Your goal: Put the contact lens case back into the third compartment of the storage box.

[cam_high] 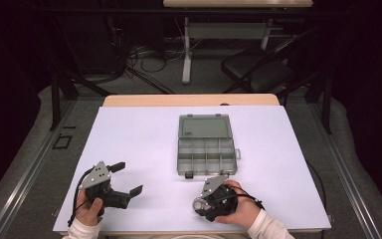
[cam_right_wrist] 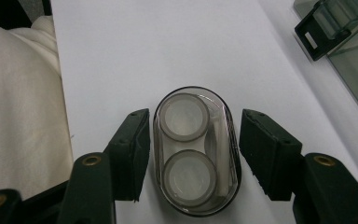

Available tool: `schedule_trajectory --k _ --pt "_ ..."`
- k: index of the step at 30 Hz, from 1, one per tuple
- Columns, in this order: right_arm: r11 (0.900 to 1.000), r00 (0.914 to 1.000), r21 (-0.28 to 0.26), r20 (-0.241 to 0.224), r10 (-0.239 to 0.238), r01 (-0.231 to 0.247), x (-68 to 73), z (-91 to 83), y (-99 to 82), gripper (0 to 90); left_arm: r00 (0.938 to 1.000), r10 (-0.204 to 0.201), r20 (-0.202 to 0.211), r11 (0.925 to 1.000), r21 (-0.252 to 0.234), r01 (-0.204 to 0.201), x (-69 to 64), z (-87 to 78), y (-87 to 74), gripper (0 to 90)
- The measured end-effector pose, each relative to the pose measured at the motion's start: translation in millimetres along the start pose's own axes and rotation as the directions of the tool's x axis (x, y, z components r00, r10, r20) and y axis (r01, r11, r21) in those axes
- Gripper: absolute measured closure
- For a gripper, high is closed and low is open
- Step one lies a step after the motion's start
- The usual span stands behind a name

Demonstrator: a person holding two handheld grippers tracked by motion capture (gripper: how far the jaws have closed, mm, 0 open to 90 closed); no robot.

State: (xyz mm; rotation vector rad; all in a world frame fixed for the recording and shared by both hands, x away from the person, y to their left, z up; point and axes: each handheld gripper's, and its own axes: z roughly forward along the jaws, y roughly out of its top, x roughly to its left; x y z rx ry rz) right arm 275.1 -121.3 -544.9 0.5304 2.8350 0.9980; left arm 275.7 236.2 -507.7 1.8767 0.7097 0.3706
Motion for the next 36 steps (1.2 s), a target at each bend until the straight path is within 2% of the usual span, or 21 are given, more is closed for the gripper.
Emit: schedule_trajectory --k 16,36 --pt "0.9992 0.9993 0.016 -0.006 -0.036 0.036 -0.8 4.4 -3.3 46.6 1.0 0.0 -0.002 1.0 0.0 0.0 -0.2 0.3 -0.1 0.3" --pt "0.9988 0.9988 0.016 -0.018 -0.045 0.045 -1.8 3.8 -3.9 48.6 1.0 -0.001 -0.005 1.0 0.002 0.001 -0.3 0.5 -0.1 0.3"
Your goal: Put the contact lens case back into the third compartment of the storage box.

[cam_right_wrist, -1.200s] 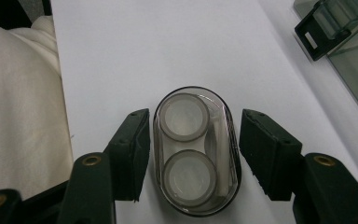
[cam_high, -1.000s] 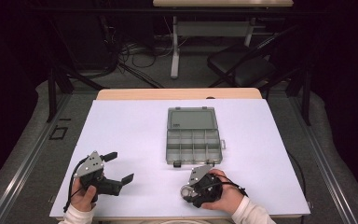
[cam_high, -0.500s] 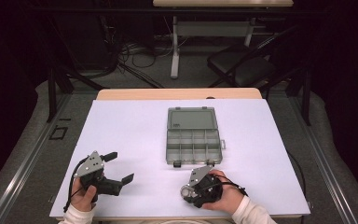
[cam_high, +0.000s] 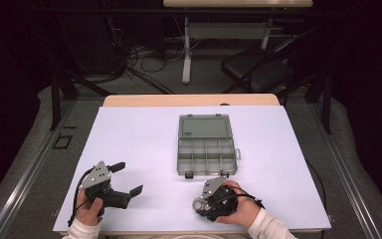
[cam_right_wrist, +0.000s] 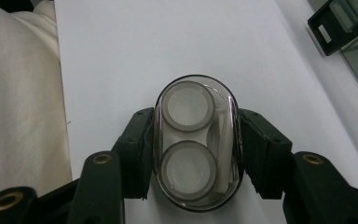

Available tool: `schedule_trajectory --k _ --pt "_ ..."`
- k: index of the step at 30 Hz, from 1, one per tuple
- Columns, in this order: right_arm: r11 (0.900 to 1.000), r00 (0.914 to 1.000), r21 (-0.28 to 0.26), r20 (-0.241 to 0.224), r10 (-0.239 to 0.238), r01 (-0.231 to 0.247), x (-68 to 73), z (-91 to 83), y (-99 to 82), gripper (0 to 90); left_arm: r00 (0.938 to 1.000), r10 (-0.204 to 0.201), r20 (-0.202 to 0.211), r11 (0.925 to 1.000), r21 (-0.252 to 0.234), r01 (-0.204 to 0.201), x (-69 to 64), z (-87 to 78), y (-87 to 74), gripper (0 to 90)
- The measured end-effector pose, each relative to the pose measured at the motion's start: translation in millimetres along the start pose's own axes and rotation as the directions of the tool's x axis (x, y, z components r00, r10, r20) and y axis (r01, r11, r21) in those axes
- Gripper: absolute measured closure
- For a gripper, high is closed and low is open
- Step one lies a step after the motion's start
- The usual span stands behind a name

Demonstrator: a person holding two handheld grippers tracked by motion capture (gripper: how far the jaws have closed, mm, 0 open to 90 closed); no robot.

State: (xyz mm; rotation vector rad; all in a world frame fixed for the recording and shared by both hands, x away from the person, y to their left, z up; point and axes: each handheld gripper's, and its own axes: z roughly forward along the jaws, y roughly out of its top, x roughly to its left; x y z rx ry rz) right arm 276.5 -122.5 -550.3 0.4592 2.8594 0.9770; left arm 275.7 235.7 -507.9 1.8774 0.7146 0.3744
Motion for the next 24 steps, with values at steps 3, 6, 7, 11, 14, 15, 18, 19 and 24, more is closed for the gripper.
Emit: schedule_trajectory --k 3,6,7,11,14,15,18,19,24 --pt "1.0 1.0 0.001 0.001 0.001 -0.001 0.4 -0.1 0.2 48.6 1.0 0.0 0.0 1.0 0.0 0.0 0.0 -0.1 0.0 0.3" --pt "1.0 1.0 -0.002 -0.001 -0.009 0.009 0.7 0.0 0.6 48.6 1.0 0.001 0.001 1.0 -0.001 -0.001 0.2 -0.3 0.0 0.3" --pt "1.0 1.0 -0.001 -0.002 -0.003 0.003 1.8 -0.3 0.5 48.6 1.0 0.001 0.002 1.0 -0.001 -0.001 0.1 -0.1 0.0 0.3" --pt "1.0 1.0 -0.006 -0.002 -0.001 0.001 2.0 -1.5 0.7 48.6 1.0 0.001 0.002 1.0 -0.001 -0.001 0.2 -0.1 0.0 0.3" --pt "0.9998 1.0 -0.017 0.003 -0.007 0.007 0.6 -3.2 0.9 48.6 1.0 -0.001 0.001 1.0 0.001 0.001 0.2 -0.2 0.0 0.3" --pt "0.9998 1.0 -0.02 0.003 -0.001 0.001 0.6 -4.1 0.8 48.6 1.0 -0.001 0.001 1.0 0.0 0.001 0.2 -0.2 0.0 0.3" --pt "0.9994 0.9999 -0.034 0.011 0.012 -0.012 0.5 -6.4 0.6 48.6 1.0 -0.001 0.001 1.0 0.0 0.001 0.2 -0.1 0.1 0.3" --pt "0.9992 0.9998 -0.038 0.014 0.015 -0.014 0.4 -7.3 0.7 48.6 1.0 -0.001 0.001 1.0 0.0 0.001 0.2 -0.2 0.1 0.3" --pt "0.9982 0.9994 -0.057 0.025 0.023 -0.022 -1.3 -12.3 0.3 48.6 1.0 -0.001 0.001 1.0 0.0 0.001 0.5 -0.3 0.1 0.3"
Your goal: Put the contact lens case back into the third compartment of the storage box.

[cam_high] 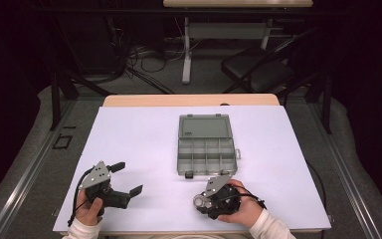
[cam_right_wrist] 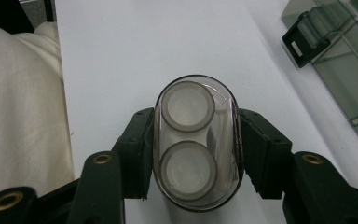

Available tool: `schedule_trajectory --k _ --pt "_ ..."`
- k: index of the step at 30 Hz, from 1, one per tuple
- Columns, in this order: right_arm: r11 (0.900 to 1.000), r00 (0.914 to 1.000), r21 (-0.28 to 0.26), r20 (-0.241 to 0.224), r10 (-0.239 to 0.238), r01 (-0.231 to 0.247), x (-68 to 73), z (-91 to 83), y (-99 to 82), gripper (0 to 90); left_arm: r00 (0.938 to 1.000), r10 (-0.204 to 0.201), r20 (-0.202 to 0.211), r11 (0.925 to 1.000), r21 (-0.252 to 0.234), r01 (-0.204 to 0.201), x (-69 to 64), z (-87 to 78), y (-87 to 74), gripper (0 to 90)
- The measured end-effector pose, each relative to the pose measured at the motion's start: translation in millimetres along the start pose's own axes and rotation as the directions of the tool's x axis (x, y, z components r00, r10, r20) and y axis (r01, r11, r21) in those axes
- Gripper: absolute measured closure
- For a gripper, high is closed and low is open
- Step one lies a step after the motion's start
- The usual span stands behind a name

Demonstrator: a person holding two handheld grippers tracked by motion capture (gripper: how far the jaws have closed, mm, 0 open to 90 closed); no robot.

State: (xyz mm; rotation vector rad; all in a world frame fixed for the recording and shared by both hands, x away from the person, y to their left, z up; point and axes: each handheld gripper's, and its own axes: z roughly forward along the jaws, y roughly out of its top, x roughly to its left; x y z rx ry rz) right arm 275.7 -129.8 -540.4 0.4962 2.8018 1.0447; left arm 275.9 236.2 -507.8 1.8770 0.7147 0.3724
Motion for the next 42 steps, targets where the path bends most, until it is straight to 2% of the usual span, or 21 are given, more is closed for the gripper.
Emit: schedule_trajectory --k 11,20,25,30,33,34,42 --pt "0.999 0.9999 -0.042 0.013 0.011 -0.01 -3.9 -5.7 -0.4 48.6 1.0 0.0 0.004 1.0 0.001 0.0 0.5 -0.1 0.1 0.3" --pt "0.9954 0.9987 -0.089 0.032 0.039 -0.036 -7.2 -14.6 -1.0 48.6 1.0 -0.001 0.005 1.0 0.0 0.001 0.6 -0.3 0.1 0.3" --pt "0.9943 0.9973 -0.093 0.047 0.056 -0.051 -9.4 -17.2 -1.2 48.7 1.0 -0.001 0.005 1.0 0.002 0.001 0.5 -0.4 0.2 0.3" --pt "0.9886 0.9899 -0.102 0.078 0.119 -0.11 -15.5 -24.6 -2.4 48.6 1.0 0.0 0.003 1.0 0.0 0.0 0.5 -0.5 0.1 0.3" --pt "0.9868 0.9873 -0.104 0.086 0.133 -0.124 -17.4 -26.9 -3.0 48.6 1.0 -0.001 0.003 1.0 0.0 0.001 0.3 -0.5 0.1 0.3" --pt "0.9849 0.9836 -0.096 0.095 0.153 -0.144 -20.0 -29.5 -3.3 48.6 1.0 -0.001 0.004 1.0 0.0 0.001 0.3 -0.3 0.1 0.3" --pt "0.9788 0.9717 -0.078 0.129 0.198 -0.189 -28.2 -35.8 -1.5 48.6 1.0 -0.002 0.002 1.0 0.0 0.002 0.0 -0.1 0.2 0.3"
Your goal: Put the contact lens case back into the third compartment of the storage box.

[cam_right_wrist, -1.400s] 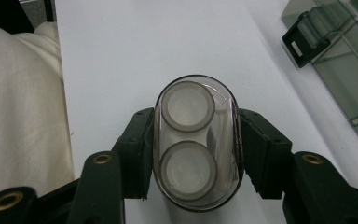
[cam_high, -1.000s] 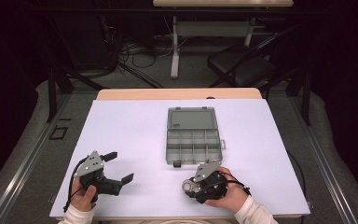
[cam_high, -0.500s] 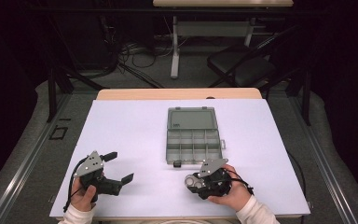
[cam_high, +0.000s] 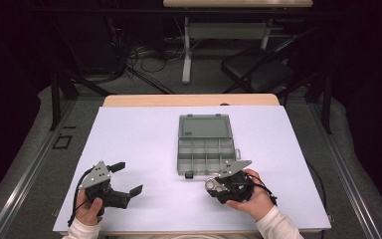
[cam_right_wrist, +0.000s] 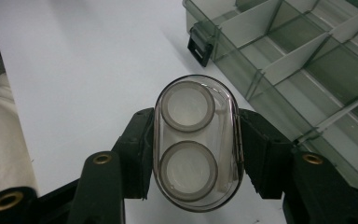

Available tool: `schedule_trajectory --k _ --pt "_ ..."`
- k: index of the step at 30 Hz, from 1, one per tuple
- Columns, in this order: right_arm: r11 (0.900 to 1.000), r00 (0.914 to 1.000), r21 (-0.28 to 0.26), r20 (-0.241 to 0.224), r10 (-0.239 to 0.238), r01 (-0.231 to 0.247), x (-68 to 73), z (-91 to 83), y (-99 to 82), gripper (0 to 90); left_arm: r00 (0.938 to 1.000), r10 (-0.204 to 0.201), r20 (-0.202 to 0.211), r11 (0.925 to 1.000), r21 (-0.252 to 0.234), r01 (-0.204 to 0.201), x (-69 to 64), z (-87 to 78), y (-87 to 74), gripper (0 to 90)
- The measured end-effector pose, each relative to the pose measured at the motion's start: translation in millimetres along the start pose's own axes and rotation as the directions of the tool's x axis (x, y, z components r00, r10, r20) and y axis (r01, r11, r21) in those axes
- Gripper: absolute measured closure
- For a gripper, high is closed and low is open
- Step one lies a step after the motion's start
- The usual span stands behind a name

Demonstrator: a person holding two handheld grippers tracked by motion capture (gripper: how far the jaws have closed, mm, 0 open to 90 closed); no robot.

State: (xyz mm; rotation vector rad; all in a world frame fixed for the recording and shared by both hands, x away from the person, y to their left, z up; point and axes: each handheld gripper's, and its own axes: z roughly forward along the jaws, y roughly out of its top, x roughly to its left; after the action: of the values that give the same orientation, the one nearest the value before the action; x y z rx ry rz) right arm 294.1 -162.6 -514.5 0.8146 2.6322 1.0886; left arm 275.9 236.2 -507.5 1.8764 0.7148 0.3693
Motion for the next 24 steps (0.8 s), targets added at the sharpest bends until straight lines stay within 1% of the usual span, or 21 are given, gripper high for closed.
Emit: schedule_trajectory --k 8,11,14,18,21,24 --pt "0.9996 0.9991 0.002 0.033 0.028 -0.028 -7.2 -7.6 7.5 48.7 1.0 0.002 0.0 1.0 0.0 -0.002 0.2 -0.4 -0.1 0.3" --pt "0.999 0.998 0.004 0.046 0.043 -0.044 -13.0 -10.7 13.5 48.6 1.0 0.002 -0.002 1.0 0.001 -0.002 0.0 -0.3 -0.1 0.3" --pt "0.9985 0.9973 0.009 0.051 0.053 -0.053 -16.2 -12.2 17.7 48.6 1.0 0.001 -0.002 1.0 0.001 -0.001 0.1 -0.2 -0.1 0.3" --pt "0.9985 0.9972 0.011 0.052 0.053 -0.053 -18.9 -14.0 21.4 48.6 1.0 0.0 -0.002 1.0 0.001 0.0 0.1 -0.3 -0.1 0.3" --pt "0.998 0.9962 0.009 0.062 0.062 -0.062 -21.6 -16.1 25.7 48.6 1.0 0.0 0.0 1.0 0.0 0.0 0.3 -0.3 -0.1 0.3" --pt "0.9978 0.9961 0.011 0.061 0.064 -0.065 -24.0 -18.8 30.5 48.6 1.0 0.001 0.0 1.0 0.0 -0.001 0.2 -0.4 -0.1 0.3"
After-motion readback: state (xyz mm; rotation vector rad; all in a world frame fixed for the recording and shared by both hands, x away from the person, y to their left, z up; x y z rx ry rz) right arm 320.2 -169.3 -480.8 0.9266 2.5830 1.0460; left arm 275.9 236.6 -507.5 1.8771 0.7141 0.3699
